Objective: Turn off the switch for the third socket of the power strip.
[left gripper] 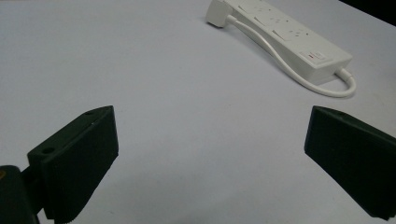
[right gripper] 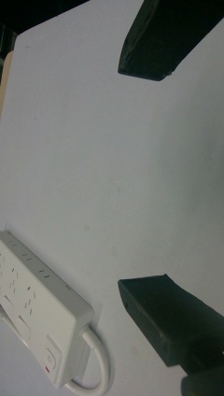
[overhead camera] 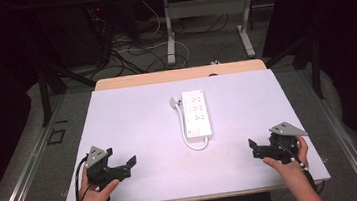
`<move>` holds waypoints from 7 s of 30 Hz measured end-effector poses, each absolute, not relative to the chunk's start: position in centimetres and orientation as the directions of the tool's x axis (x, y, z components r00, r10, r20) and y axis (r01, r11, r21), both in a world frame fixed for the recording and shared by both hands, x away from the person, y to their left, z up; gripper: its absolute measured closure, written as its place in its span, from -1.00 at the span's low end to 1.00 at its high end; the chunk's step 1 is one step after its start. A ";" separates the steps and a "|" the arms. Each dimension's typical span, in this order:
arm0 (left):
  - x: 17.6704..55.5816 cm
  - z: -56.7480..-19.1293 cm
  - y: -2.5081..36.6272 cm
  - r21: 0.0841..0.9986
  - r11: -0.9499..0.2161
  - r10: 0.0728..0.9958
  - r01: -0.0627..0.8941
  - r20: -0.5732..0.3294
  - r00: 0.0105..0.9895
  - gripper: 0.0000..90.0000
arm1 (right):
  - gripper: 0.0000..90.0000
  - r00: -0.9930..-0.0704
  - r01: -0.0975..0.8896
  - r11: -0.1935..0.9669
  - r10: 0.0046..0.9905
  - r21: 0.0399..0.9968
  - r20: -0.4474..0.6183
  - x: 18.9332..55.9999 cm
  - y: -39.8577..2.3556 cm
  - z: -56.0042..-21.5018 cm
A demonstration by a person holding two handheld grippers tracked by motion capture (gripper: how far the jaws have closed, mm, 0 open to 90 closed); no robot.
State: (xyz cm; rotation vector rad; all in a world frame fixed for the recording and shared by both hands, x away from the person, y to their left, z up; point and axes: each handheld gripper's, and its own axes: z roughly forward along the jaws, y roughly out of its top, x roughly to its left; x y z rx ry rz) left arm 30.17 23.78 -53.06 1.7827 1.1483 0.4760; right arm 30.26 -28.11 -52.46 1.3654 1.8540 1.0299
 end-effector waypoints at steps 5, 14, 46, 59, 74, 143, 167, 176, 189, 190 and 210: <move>30.0 -53.1 23.8 0.858 -0.131 0.861 0.496 -0.150 0.486 -0.94 | -1.00 -0.277 0.488 0.159 0.961 0.858 -0.021 30.2 -28.0 -52.4; 30.1 -53.2 23.5 0.861 -0.134 0.866 0.491 -0.140 0.481 -0.92 | -1.00 -0.298 0.487 0.172 0.954 0.856 -0.022 30.1 -27.5 -51.9; 29.9 -53.1 23.5 0.862 -0.132 0.864 0.489 -0.141 0.484 -0.90 | -0.89 -0.453 0.476 0.307 0.889 0.824 -0.070 34.4 -21.0 -47.8; 29.9 -53.1 23.5 0.862 -0.131 0.864 0.490 -0.143 0.483 -0.89 | -0.85 -0.489 0.475 0.321 0.870 0.819 -0.057 36.0 -19.4 -46.1; 29.8 -53.1 23.4 0.863 -0.134 0.862 0.488 -0.141 0.486 -0.89 | -0.77 -0.520 0.490 0.334 0.853 0.805 -0.037 38.0 -17.5 -44.8; 30.0 -53.2 23.8 0.854 -0.118 0.887 0.507 -0.139 0.441 -1.00 | -0.60 -0.461 0.589 0.273 0.887 0.761 0.039 49.0 -11.4 -41.4; 30.1 -53.2 24.0 0.853 -0.107 0.888 0.511 -0.150 0.435 -1.00 | -0.53 -0.379 0.628 0.191 0.922 0.755 0.082 52.4 -10.8 -42.6; 30.1 -53.2 24.0 0.852 -0.109 0.887 0.512 -0.150 0.437 -1.00 | -0.43 -0.359 0.631 0.165 0.928 0.758 0.097 53.4 -10.8 -43.4; 30.1 -53.2 24.0 0.855 -0.102 0.887 0.509 -0.153 0.436 -1.00 | -0.18 -0.365 0.642 0.143 0.921 0.754 0.137 54.4 -10.3 -44.8; 30.1 -53.2 24.0 0.855 -0.103 0.887 0.509 -0.153 0.436 -1.00 | -0.14 -0.365 0.648 0.137 0.919 0.749 0.148 54.4 -10.2 -44.8; 30.1 -53.2 24.2 0.856 -0.097 0.890 0.509 -0.154 0.430 -1.00 | 0.18 -0.324 0.655 0.072 0.926 0.752 0.194 55.5 -9.8 -46.6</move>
